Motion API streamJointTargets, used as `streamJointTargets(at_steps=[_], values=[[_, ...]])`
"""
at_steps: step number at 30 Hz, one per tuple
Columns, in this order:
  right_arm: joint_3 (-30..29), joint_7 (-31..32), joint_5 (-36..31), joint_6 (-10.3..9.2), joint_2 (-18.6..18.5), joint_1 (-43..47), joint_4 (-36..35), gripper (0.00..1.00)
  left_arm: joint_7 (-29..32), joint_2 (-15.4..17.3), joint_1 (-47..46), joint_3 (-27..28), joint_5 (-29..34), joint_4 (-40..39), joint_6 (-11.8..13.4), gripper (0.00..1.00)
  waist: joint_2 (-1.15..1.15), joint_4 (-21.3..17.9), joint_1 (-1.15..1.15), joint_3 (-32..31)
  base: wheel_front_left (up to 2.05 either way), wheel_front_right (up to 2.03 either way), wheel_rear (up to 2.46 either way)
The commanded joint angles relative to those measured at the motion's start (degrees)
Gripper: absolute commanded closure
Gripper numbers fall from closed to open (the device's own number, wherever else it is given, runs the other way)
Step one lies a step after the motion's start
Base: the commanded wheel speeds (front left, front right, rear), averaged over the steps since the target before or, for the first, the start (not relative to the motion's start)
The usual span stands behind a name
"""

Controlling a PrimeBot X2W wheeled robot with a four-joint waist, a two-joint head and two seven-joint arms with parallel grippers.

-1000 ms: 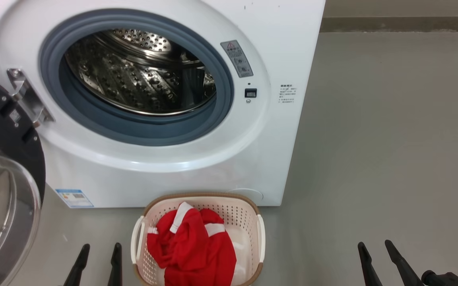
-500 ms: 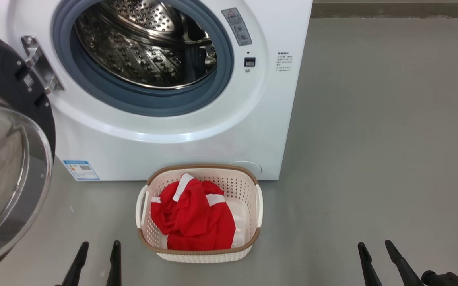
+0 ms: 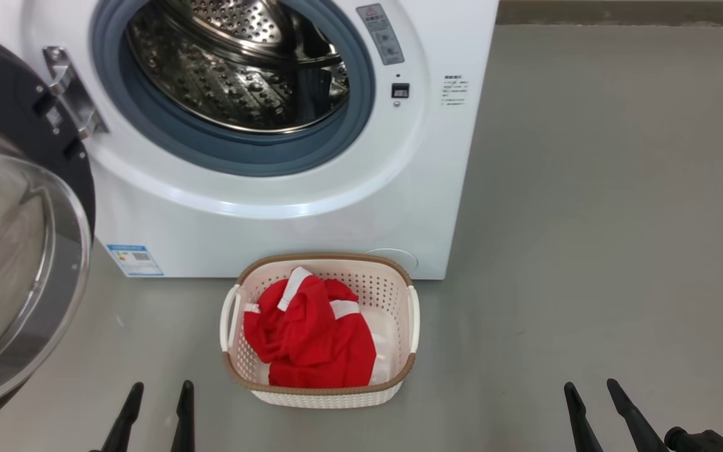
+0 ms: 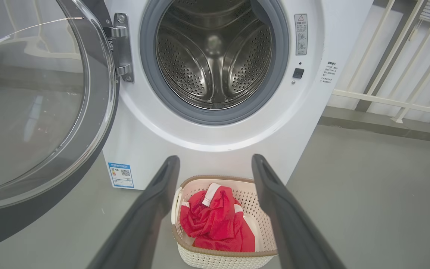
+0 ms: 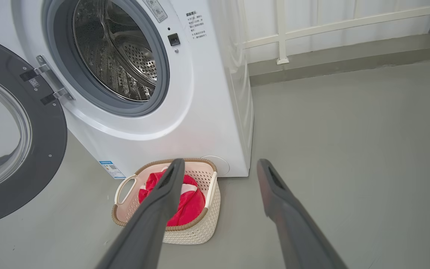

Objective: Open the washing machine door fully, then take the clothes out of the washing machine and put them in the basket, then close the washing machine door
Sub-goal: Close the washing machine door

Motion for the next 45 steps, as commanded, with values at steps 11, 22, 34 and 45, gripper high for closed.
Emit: streamJointTargets(at_steps=[11, 22, 34, 45], values=[[3.0, -0.4, -0.3, 0.28, -1.8, -2.9, -0.6, 0.00, -0.3, -0.2, -2.4, 1.2, -1.3, 1.7, -0.3, 0.00, 0.00, 7.3, 0.00, 0.7, 0.00, 0.00, 0.00], [6.4, -0.4, 0.4, 0.28, -4.6, -4.3, 0.8, 0.00, -0.3, -0.3, -2.0, -0.7, -3.9, 5.5, 0.2, 0.00, 0.00, 19.4, 0.00, -0.5, 0.00, 0.00, 0.00], [13.5, -0.4, 1.5, 0.28, -6.3, -8.9, 3.1, 0.00, -0.3, -0.3, -0.2, -1.8, -5.7, 4.2, 3.2, 0.00, 0.00, 27.0, 0.00, -0.4, 0.00, 0.00, 0.00], [21.3, -0.4, 3.8, 0.28, -8.2, -16.3, 6.7, 0.00, -0.3, -0.3, 1.7, -1.1, -9.1, 0.6, 6.6, 0.00, 0.00, 28.2, 0.00, 1.3, 0.00, 0.00, 0.00]])
